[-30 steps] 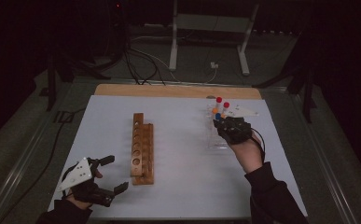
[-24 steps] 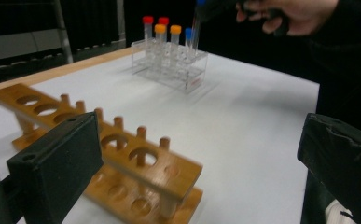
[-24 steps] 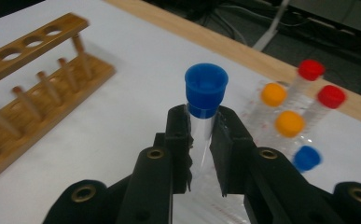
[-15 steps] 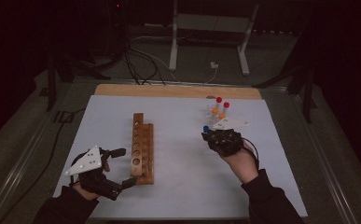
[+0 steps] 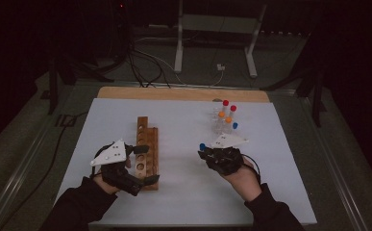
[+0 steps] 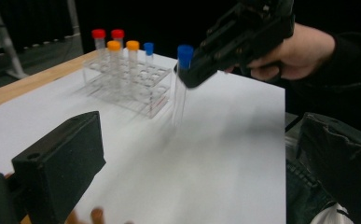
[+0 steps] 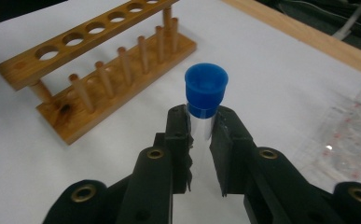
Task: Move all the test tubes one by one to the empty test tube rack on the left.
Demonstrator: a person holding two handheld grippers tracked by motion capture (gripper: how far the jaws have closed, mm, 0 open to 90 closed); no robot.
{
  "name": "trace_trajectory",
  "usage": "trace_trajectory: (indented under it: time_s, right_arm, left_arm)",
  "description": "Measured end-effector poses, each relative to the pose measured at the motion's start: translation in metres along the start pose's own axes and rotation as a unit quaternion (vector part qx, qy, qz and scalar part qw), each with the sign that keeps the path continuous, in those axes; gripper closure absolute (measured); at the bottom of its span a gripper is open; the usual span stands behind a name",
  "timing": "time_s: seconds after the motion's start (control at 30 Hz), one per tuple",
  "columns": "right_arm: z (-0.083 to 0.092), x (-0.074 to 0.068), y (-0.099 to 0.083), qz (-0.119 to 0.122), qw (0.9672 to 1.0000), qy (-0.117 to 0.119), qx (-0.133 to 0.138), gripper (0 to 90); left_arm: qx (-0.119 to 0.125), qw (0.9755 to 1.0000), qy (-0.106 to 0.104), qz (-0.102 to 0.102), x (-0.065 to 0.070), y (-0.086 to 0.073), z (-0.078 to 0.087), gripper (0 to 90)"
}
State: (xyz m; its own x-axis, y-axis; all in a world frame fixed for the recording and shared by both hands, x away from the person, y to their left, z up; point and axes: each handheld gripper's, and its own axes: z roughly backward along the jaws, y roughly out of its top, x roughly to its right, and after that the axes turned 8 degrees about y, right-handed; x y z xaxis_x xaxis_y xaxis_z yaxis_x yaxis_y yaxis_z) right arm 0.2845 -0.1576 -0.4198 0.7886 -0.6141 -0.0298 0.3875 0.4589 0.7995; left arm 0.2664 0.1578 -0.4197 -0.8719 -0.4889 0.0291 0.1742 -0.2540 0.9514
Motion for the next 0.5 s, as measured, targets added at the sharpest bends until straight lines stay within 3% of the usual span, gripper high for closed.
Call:
trace_trajectory:
  time_s: [0.4, 0.5]
  right_arm:
    - [-0.004, -0.015, -0.002, 0.012, 0.9995, 0.028, -0.004, 77.1]
    - [-0.004, -0.018, -0.001, 0.015, 0.9994, 0.032, -0.004, 77.1]
  left_arm:
    - [-0.011, 0.9997, -0.008, -0.018, 0.004, 0.024, -0.035, 8.3]
    - [-0.014, 0.9998, -0.005, -0.016, 0.004, 0.026, -0.042, 14.4]
